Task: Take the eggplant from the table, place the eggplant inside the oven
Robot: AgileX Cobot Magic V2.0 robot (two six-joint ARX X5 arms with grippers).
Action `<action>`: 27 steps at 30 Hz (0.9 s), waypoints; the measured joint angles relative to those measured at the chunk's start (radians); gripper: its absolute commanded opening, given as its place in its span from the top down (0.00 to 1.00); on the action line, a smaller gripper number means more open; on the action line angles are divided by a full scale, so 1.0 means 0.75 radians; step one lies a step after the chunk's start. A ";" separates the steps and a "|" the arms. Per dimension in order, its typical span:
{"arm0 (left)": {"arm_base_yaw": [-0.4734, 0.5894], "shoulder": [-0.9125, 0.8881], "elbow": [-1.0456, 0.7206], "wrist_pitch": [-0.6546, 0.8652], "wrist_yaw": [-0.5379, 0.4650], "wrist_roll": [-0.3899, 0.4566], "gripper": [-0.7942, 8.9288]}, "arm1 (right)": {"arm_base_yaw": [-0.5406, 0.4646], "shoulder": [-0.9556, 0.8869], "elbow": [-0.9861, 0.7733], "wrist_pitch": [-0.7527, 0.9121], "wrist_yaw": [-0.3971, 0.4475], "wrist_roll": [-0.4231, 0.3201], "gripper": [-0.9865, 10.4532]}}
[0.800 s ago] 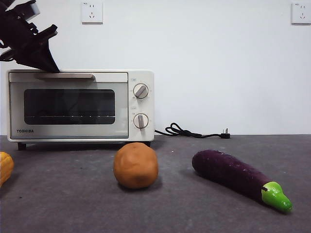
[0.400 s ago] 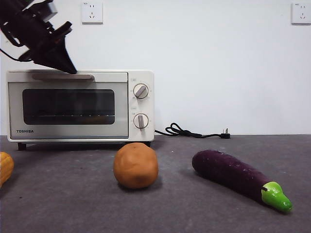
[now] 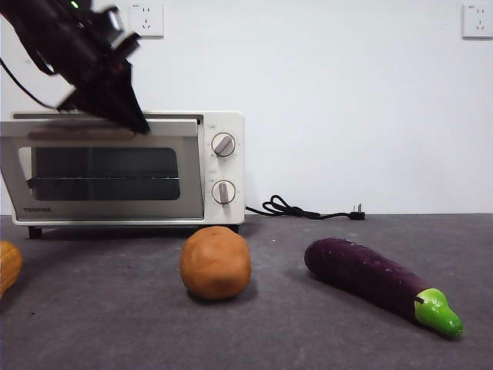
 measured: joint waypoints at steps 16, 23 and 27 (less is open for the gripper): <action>-0.048 -0.239 -0.017 -0.008 -0.024 0.002 0.92 | 0.000 0.015 0.000 0.003 0.001 -0.015 0.37; -0.048 -0.423 -0.017 -0.008 -0.019 -0.012 0.92 | 0.000 0.018 0.000 0.003 0.001 -0.015 0.37; -0.048 -0.541 -0.017 -0.003 -0.019 -0.024 0.92 | 0.000 0.018 0.000 0.003 0.001 -0.015 0.37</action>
